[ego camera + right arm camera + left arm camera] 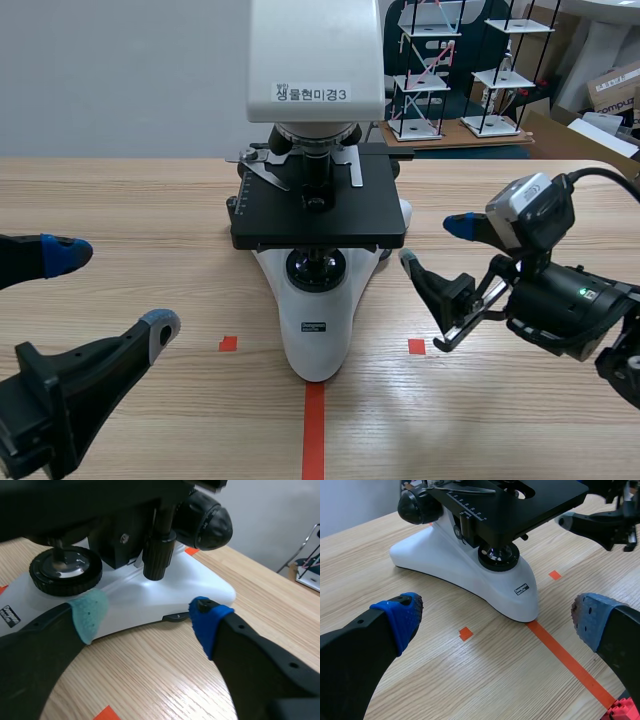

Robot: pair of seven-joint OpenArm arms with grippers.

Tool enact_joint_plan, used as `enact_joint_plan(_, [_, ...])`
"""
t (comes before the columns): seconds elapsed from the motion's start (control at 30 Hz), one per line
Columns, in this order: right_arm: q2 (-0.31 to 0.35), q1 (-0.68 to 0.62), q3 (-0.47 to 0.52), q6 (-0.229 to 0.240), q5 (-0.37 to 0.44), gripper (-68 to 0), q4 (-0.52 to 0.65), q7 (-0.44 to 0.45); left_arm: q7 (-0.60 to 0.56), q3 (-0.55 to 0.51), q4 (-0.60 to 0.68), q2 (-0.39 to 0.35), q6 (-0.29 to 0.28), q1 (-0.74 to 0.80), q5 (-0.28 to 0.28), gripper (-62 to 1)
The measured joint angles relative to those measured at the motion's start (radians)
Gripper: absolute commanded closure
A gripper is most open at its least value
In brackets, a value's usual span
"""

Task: Return to the home posture

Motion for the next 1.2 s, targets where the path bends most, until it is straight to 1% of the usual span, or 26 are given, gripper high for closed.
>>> enact_joint_plan(0.07, [0.000,-0.067,0.044,-0.002,0.017,-50.1,0.105,-0.063,0.000,0.000,0.000,0.000,0.000,0.000,0.000,-62.3])
enact_joint_plan(0.13, [0.000,-0.141,0.082,-0.002,0.026,-52.5,0.205,-0.094,0.000,0.000,0.000,0.000,0.000,0.000,0.000,-62.3])
enact_joint_plan(0.23, [-0.001,-0.257,0.130,-0.002,0.031,-57.5,0.323,-0.109,0.000,0.000,0.000,0.000,0.000,0.000,0.000,-62.3])
enact_joint_plan(0.33, [-0.001,-0.370,0.174,-0.002,0.033,-63.7,0.410,-0.112,0.000,0.000,0.000,0.000,0.000,0.000,0.000,-62.3])
enact_joint_plan(0.4, [-0.001,-0.439,0.204,-0.002,0.033,-66.3,0.458,-0.112,0.000,0.000,0.000,0.000,0.000,0.000,0.000,-62.3])
enact_joint_plan(0.47, [-0.001,-0.501,0.232,-0.002,0.035,-67.2,0.507,-0.117,0.000,0.000,0.000,0.000,0.000,0.000,0.000,-62.3])
enact_joint_plan(0.6, [-0.001,-0.613,0.285,-0.003,0.107,-67.2,0.607,-0.178,0.000,0.000,0.000,0.000,0.000,0.000,0.000,-62.3])
enact_joint_plan(0.77, [0.000,-0.716,0.343,-0.001,0.119,-67.2,0.743,-0.249,0.000,0.000,0.000,0.000,0.000,0.000,0.000,-62.3])
enact_joint_plan(0.83, [0.000,-0.728,0.353,0.000,0.138,-67.2,0.774,-0.261,0.000,0.000,0.000,0.000,0.000,0.000,0.000,-62.3])
enact_joint_plan(0.9, [0.000,-0.727,0.354,0.000,0.151,-67.2,0.780,-0.259,0.000,0.000,0.000,0.000,0.000,0.000,0.000,-62.3])
enact_joint_plan(1.2, [0.000,-0.723,0.354,0.001,0.150,-67.2,0.778,-0.264,0.000,0.000,0.000,0.000,0.000,0.000,0.000,-62.3])
